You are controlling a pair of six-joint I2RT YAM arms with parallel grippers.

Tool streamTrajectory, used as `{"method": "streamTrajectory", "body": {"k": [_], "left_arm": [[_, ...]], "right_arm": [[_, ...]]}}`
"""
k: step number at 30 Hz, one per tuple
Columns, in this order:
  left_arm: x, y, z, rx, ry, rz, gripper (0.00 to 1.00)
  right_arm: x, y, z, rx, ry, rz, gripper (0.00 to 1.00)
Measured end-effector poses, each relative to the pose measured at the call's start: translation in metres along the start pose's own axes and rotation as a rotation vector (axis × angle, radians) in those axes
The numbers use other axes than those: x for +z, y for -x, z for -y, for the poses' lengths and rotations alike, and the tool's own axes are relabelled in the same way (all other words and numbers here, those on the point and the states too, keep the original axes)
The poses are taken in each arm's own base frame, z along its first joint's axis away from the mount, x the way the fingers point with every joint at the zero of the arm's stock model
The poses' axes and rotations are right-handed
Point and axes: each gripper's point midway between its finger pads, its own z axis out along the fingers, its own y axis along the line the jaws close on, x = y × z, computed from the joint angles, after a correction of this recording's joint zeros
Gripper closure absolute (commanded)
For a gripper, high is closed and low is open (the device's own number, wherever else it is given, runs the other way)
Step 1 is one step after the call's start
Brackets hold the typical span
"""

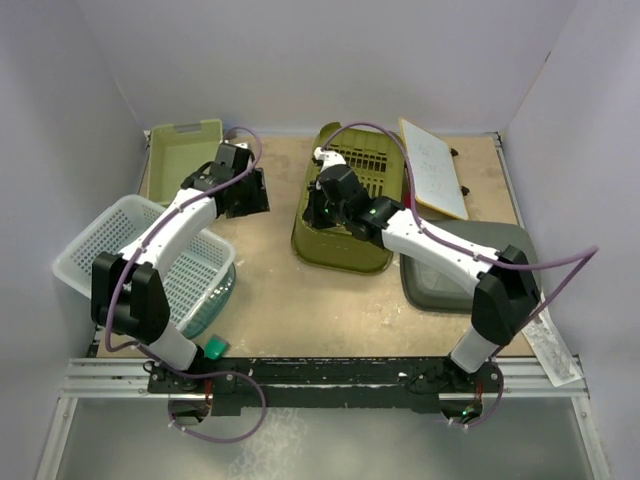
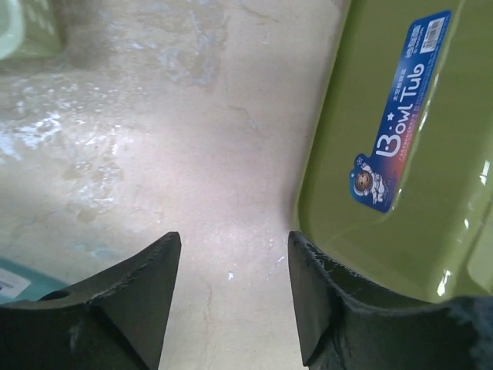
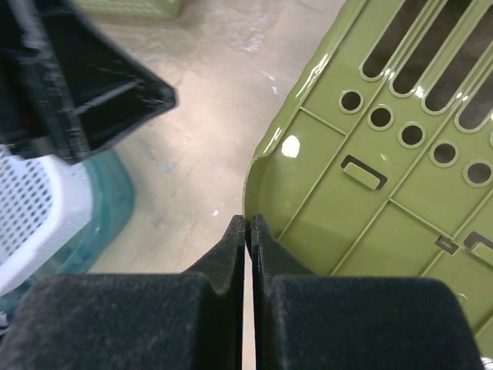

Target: Turn the large container upside down

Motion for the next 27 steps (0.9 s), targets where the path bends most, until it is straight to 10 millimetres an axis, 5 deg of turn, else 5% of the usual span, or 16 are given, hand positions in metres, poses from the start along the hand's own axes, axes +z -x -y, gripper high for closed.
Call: {"method": "streamTrajectory", "body": {"k": [5,12,14,19,23,27], "left_arm": [[-0.021,0.016,-0.007,-0.003,0.058,0.040,0.43],[-0.096,0.056,-0.013,-0.037,0.086,0.232,0.42],[-0.117,0.063,-0.016,-0.051,0.093,0.284,0.37],[-0.146,0.064,-0.026,-0.070,0.124,0.333,0.36],[-0.159,0.059,-0.027,-0.068,0.115,0.325,0.35],[-0.182,0.066,-0.017,-0.073,0.050,0.372,0.34]], "right_arm": [[0.021,-0.003,0.011,0.011,-0.081,-0.015,1.00],[0.061,0.030,-0.004,0.034,-0.088,0.051,1.00],[0.077,0.038,-0.011,0.043,-0.070,0.059,0.71],[0.105,0.052,-0.039,0.047,0.067,0.037,0.38],[0.080,0.062,-0.049,-0.011,0.137,0.046,0.10],[0.010,0.069,-0.027,-0.075,0.099,0.113,0.05]]}}
